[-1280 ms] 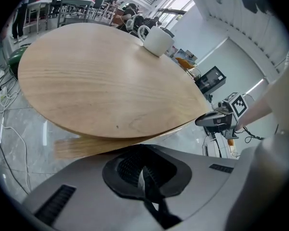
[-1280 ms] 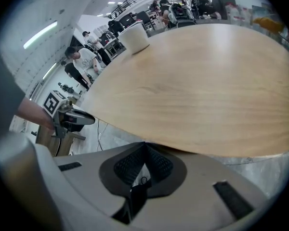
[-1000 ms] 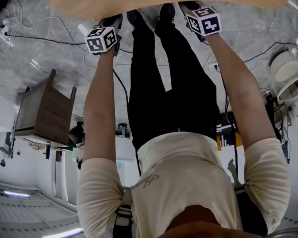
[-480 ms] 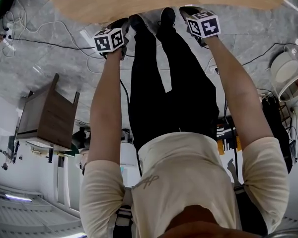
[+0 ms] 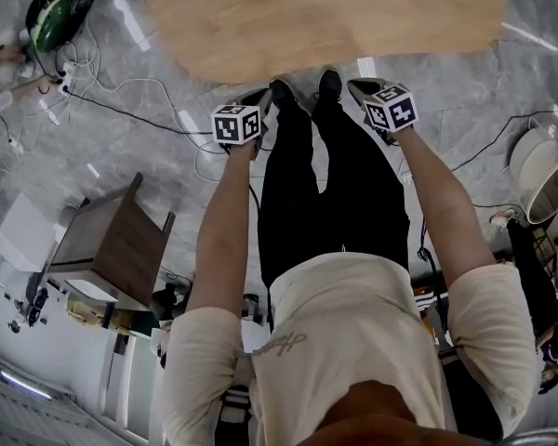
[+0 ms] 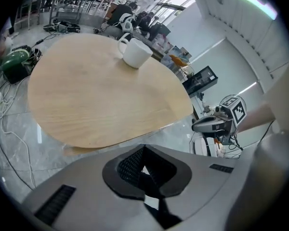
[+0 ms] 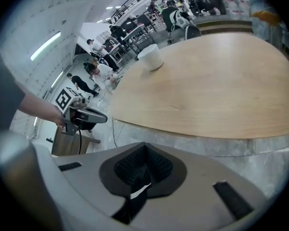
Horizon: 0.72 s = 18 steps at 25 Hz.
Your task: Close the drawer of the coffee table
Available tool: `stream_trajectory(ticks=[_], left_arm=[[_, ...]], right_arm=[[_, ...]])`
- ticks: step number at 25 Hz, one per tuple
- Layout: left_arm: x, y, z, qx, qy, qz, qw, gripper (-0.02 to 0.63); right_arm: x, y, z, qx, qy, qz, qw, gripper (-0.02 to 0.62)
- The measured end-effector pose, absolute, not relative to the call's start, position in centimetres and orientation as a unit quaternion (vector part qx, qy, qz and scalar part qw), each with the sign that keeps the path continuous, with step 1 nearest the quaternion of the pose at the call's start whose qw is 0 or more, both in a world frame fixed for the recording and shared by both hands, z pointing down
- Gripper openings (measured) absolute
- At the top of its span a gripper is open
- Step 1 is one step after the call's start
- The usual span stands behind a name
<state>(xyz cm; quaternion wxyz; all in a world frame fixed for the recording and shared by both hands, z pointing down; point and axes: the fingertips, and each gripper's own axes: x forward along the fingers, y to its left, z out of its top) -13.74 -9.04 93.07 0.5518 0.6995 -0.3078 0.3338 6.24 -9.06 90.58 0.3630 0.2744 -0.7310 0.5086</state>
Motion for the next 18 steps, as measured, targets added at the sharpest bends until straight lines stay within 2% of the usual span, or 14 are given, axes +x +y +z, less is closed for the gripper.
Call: stream_trajectory(ticks=[7,12,18], left_arm=[[-13.6,-12.6,84.5,0.732,-0.310,0.333,0.507,0.005],[-13.7,-11.3,79.0,0.760,-0.279,0.350,0.472,0.005],[-13.2,-9.1,73.4,0.777,-0.272,0.344,0.452,0.005]], right_arm=[[5.0,-10.0,82.0,0.271,-0.758,0.490,0.335,-0.005],[3.3,-10.1,76.5,0.257,-0.780,0.462,0.334,-0.003],[1.8,-10.9,69.8,0.263,-0.804,0.440,0.300,-0.005]])
